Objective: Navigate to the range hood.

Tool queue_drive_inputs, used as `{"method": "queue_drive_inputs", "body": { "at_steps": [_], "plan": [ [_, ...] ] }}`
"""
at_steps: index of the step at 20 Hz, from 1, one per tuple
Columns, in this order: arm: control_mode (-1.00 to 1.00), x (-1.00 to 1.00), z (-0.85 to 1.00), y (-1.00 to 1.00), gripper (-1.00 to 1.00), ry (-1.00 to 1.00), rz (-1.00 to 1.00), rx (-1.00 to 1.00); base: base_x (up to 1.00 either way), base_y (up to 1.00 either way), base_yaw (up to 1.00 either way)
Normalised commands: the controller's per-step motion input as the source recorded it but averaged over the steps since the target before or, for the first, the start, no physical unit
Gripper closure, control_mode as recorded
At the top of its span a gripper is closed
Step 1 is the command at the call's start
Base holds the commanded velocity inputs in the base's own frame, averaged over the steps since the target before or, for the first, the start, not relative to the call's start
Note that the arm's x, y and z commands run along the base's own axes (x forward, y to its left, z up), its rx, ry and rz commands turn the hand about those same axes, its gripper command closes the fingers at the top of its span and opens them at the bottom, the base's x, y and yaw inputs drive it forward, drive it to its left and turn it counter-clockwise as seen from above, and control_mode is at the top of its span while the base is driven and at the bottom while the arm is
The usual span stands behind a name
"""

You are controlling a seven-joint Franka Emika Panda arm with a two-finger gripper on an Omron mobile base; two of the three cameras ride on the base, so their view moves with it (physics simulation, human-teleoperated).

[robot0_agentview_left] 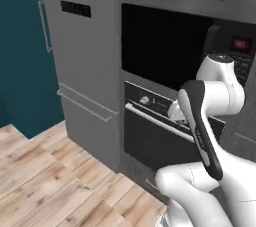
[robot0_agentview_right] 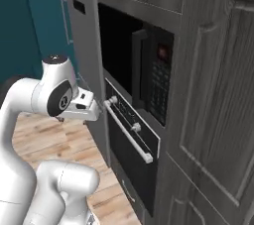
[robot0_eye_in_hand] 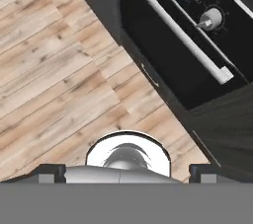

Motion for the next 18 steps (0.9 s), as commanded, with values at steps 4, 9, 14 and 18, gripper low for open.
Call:
{"method": "queue_drive_inputs", "body": {
  "at_steps": [4,9,14,18],
  "plan": [
    [1.0,0.0,0.0,0.0,-1.0,0.0,0.0,0.0,0.23,0.49,0.79],
    [1.0,0.0,0.0,0.0,-1.0,0.0,0.0,0.0,0.26,0.34,0.82],
    [1.0,0.0,0.0,0.0,-1.0,0.0,0.0,0.0,0.22,0.18,0.87],
    [1.0,0.0,0.0,0.0,-1.0,0.0,0.0,0.0,0.24,0.13,0.89]
  ]
}}
